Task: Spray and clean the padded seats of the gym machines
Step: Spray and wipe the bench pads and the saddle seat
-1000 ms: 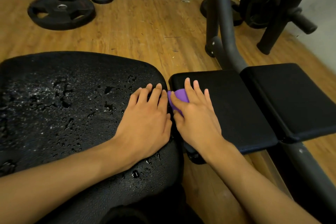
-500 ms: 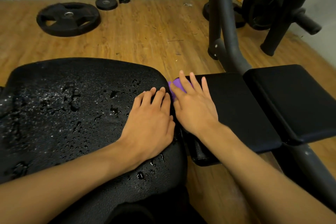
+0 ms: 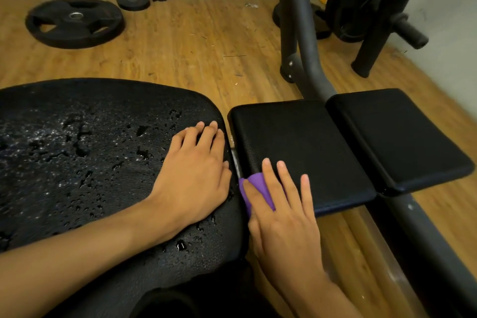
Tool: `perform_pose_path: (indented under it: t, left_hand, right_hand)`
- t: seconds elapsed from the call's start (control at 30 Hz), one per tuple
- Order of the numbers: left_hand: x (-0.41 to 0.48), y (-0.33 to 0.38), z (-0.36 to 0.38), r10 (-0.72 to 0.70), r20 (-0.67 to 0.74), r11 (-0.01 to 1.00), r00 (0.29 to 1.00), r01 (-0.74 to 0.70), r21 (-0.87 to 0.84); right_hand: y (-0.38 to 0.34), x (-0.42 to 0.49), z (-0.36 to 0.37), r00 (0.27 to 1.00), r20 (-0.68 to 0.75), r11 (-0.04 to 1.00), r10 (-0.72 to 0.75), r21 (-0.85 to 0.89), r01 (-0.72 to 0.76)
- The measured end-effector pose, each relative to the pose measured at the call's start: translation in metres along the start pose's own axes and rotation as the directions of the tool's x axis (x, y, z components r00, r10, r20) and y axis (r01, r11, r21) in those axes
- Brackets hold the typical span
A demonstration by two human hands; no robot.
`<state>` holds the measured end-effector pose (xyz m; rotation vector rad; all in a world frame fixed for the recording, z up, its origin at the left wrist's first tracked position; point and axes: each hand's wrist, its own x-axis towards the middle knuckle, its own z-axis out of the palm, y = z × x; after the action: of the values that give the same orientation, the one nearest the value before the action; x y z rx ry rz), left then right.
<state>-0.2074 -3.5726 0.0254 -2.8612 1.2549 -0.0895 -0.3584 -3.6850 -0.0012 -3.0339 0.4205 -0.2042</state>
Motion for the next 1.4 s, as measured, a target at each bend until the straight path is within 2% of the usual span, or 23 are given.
perform_pose_path:
  t: [0.1, 0.17, 0.3, 0.4, 0.47, 0.57, 0.7, 0.83, 0.93, 0.97, 1.03, 1.17, 1.3, 1.33, 1.4]
  left_hand:
    - [0.003, 0.000, 0.001, -0.006, 0.002, 1.000, 1.000, 0.006, 0.002]
    - [0.004, -0.001, 0.002, -0.004, 0.007, 1.000, 1.000, 0.004, 0.004]
    - [0.004, -0.001, 0.001, -0.004, 0.023, 1.000, 1.000, 0.004, 0.009]
    - [0.004, -0.001, 0.000, -0.010, 0.013, 1.000, 1.000, 0.010, 0.006]
    - [0.005, 0.000, 0.000, -0.011, 0.004, 1.000, 1.000, 0.011, 0.002]
    - [0.004, -0.001, 0.001, -0.012, -0.001, 1.000, 1.000, 0.012, -0.005]
    - [0.003, -0.001, -0.001, -0.015, -0.003, 1.000, 1.000, 0.015, -0.012]
    - [0.002, 0.001, -0.001, -0.017, 0.012, 1.000, 1.000, 0.018, -0.009]
    - [0.001, 0.002, -0.003, -0.014, 0.021, 1.000, 1.000, 0.014, 0.004]
    - [0.001, 0.003, -0.003, -0.014, 0.023, 1.000, 1.000, 0.014, 0.005]
    - [0.001, 0.003, -0.002, -0.017, 0.023, 1.000, 1.000, 0.017, -0.005]
    - [0.003, 0.004, -0.002, -0.019, 0.008, 1.000, 1.000, 0.019, -0.016]
    - [0.003, 0.003, -0.002, -0.022, 0.013, 1.000, 1.000, 0.022, -0.019]
    - [0.003, 0.004, -0.002, -0.023, 0.012, 1.000, 1.000, 0.023, -0.019]
    - [0.003, 0.004, -0.002, -0.023, 0.015, 1.000, 1.000, 0.023, -0.019]
  right_hand:
    - [-0.007, 0.022, 0.003, 0.991, -0.079, 0.993, 0.112, 0.045, -0.109]
    - [-0.007, 0.050, 0.000, 0.987, -0.043, 0.988, 0.155, 0.031, -0.154]
    - [0.005, 0.130, 0.006, 0.989, 0.041, 0.988, 0.144, 0.057, -0.146]
    - [0.013, 0.184, 0.010, 0.991, -0.002, 0.987, 0.133, 0.095, -0.132]
    - [0.015, 0.200, 0.011, 0.998, -0.005, 0.994, 0.070, 0.090, -0.069]
    - [0.015, 0.179, 0.008, 0.999, 0.041, 0.994, -0.009, 0.107, 0.004]
    - [0.009, 0.086, -0.002, 1.000, 0.029, 0.995, 0.002, 0.100, -0.005]
    - [-0.002, 0.004, 0.005, 0.990, -0.119, 0.993, 0.070, 0.107, -0.057]
    - [0.019, -0.016, 0.014, 0.977, -0.212, 0.993, -0.001, 0.116, 0.026]
    - [0.036, -0.017, 0.017, 0.965, -0.263, 0.993, 0.005, 0.119, 0.027]
    - [0.076, -0.012, 0.018, 0.918, -0.378, 0.985, 0.120, 0.159, -0.064]
    - [0.116, -0.005, 0.020, 0.867, -0.421, 0.953, 0.266, 0.252, -0.170]
    - [0.061, -0.002, 0.033, 0.680, -0.498, 0.829, 0.539, 0.458, -0.322]
    - [0.037, -0.001, 0.037, 0.661, -0.503, 0.816, 0.557, 0.483, -0.319]
    - [-0.008, -0.002, 0.043, 0.694, -0.495, 0.830, 0.523, 0.484, -0.279]
